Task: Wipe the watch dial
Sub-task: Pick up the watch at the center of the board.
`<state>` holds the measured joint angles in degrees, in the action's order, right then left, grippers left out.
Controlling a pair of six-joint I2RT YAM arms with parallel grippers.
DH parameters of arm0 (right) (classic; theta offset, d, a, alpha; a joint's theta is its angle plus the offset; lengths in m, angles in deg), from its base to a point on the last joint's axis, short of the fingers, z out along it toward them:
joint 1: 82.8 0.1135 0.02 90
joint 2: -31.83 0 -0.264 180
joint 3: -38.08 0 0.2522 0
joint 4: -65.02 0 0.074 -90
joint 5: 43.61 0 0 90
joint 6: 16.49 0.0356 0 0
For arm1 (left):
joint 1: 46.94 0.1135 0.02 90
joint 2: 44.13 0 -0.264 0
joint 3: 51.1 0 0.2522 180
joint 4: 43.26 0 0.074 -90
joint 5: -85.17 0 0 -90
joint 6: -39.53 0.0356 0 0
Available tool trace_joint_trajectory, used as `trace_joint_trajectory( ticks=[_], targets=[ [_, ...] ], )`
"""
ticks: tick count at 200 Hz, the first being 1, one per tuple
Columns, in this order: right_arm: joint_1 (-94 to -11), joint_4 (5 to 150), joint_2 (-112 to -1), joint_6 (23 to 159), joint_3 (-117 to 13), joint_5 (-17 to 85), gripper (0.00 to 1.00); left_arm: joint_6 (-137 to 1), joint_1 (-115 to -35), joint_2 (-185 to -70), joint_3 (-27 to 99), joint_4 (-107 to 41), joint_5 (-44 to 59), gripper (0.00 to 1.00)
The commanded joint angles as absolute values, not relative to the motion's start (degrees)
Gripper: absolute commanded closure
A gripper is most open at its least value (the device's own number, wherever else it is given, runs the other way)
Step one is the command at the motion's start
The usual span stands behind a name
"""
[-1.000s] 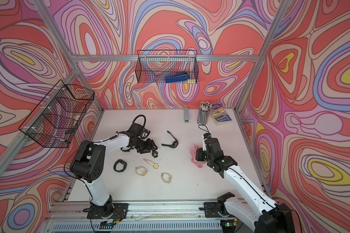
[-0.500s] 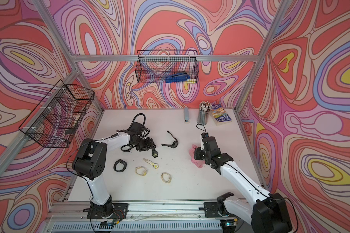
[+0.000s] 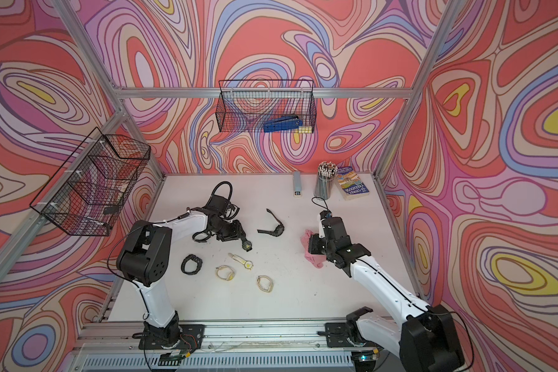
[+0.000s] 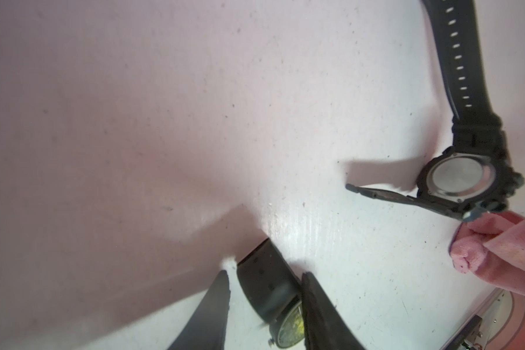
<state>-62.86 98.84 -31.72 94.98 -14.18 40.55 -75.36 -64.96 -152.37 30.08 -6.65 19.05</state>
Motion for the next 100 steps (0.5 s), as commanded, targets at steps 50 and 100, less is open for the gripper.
trace_joint_trajectory(
  ticks=[50, 100],
  targets=[
    [-63.0, 95.6, -32.1, 95.1, -14.9, 39.1, 1.0, -92.2, -67.4, -151.2, 33.0, 1.1, 10.3, 0.44],
    [-63.0, 95.4, -31.0, 95.3, -13.6, 38.8, 1.0, -90.4, -68.4, -150.5, 36.6, 4.7, 6.2, 0.42]
  ],
)
